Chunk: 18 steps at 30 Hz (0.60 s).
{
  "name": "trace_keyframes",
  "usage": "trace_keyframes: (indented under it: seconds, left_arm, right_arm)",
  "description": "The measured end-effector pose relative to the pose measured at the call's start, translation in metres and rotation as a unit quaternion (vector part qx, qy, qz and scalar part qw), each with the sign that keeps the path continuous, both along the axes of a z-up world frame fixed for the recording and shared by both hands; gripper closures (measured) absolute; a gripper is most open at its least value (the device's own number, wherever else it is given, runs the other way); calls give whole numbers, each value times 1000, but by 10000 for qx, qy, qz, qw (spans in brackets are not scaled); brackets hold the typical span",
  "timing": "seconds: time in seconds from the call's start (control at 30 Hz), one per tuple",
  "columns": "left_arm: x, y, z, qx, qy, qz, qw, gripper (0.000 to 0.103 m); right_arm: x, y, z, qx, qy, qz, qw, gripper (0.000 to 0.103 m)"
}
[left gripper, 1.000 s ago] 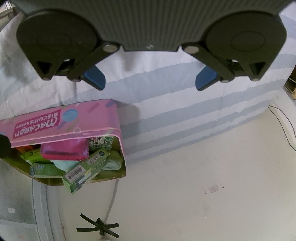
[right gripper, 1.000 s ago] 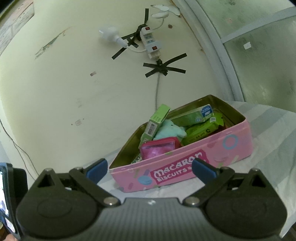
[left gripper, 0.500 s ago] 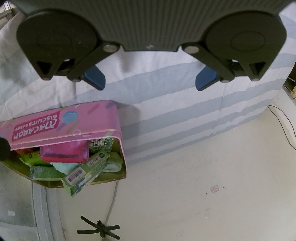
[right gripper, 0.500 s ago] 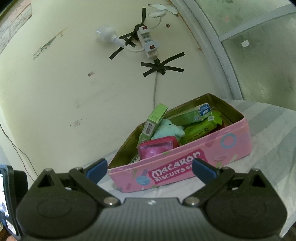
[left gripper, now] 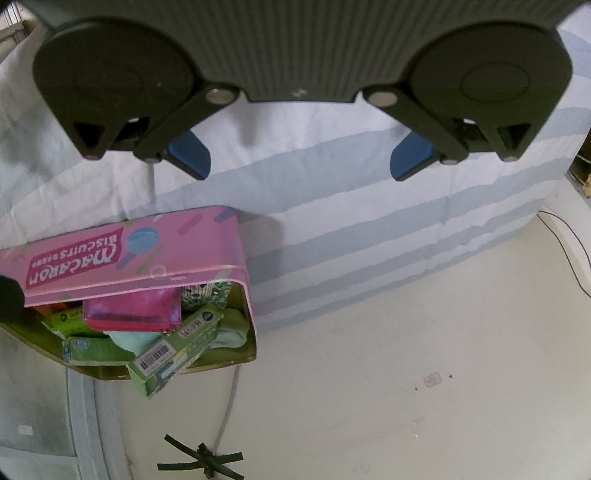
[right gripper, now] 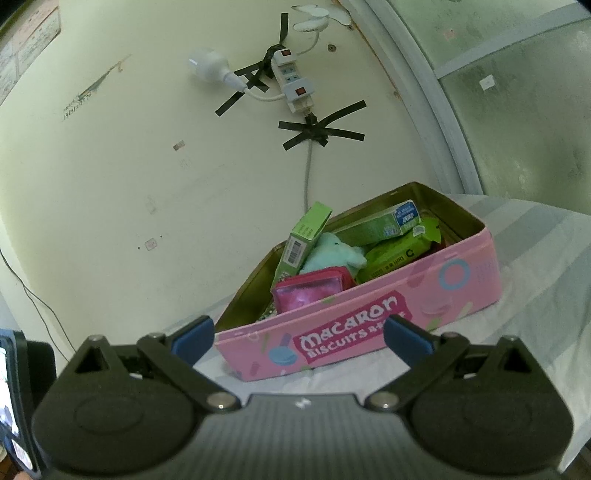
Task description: Organize objects
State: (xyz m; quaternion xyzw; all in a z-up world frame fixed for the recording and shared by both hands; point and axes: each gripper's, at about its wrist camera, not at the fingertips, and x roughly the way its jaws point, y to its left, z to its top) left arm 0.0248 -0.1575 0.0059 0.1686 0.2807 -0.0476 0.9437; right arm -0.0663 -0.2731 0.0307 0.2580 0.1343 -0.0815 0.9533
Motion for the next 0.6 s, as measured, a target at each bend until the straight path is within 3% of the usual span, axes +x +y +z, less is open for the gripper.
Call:
trace_keyframes:
  seconds: [0.6]
  left_arm:
    - [0,4,-1,-170,159,-256,9994,0]
  right_arm:
    - [-1,3,-5,-47,44,-18,10000,1]
